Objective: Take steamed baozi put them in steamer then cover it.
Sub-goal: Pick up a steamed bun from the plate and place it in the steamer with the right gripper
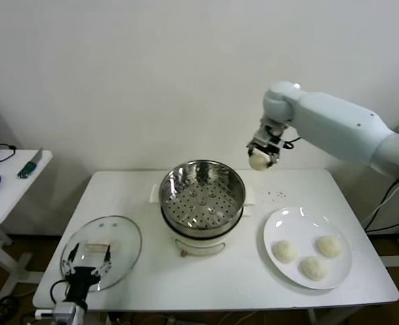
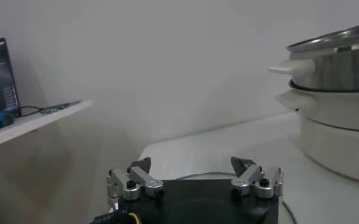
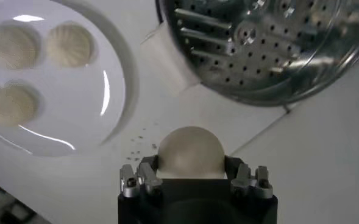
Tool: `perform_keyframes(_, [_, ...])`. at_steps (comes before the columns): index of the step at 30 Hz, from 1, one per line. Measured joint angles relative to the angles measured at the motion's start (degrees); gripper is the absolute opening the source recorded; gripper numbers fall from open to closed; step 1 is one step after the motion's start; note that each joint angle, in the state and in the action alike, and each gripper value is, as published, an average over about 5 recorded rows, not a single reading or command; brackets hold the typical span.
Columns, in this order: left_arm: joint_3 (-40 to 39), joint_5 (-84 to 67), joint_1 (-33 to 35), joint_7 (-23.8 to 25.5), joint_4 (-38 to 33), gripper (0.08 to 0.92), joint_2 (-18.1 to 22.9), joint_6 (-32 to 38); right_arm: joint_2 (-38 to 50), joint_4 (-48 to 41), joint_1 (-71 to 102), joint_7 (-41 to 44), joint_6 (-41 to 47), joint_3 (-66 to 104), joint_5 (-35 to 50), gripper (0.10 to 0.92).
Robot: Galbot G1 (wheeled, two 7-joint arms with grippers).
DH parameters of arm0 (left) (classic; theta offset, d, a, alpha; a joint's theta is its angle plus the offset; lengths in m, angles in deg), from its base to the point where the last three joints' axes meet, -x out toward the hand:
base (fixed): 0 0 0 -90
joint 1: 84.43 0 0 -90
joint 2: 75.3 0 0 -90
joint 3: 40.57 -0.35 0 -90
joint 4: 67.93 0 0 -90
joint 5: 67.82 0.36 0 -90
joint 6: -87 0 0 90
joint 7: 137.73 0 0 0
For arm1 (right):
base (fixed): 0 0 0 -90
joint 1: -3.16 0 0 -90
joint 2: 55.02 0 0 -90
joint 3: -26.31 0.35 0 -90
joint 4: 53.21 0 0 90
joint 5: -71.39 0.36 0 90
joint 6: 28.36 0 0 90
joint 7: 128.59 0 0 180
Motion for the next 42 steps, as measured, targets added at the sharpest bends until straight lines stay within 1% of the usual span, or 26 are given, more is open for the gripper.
perform_keyframes(11, [-0.9,-0.8,0.2,-0.1,-2.3,0.823,-0.5,-1.4,-11.8,-4.0,2.4,-0.6,-5.7,0.5,-3.6,0.696])
perform_keyframes(19, [-1.4,-1.4,0.4,-0.4,-4.0,0.823,-0.1,-2.1,-18.7,-9.1,6.5,-1.4,-9.0,2.5,-8.3,0.696])
perform_keyframes(31, [-0.9,-3.2,1.0,-1.5,-5.4,0.823,-0.1,-3.3,-23.2,-14.9,10.8,-1.6,-10.7,4.0,-12.6,0.707])
perform_keyframes(33, [-0.9,-3.6,1.0,-1.8,-5.4,0.823,-0.1,-3.4,-23.7,-15.6,11.2,-1.6,-10.9,4.2,-13.0,0.722])
perform_keyframes(38, [-0.9,-4.1,1.2,-2.3,-5.3,0.823,0.0,-3.4,-24.2,-16.5,11.9,-1.6,-11.2,4.5,-13.4,0.808])
perform_keyframes(42, [-0.8,-4.4,1.3,-2.5,-5.3,0.823,0.1,-3.5,-24.2,-16.9,12.1,-1.1,-11.3,4.9,-13.5,0.822])
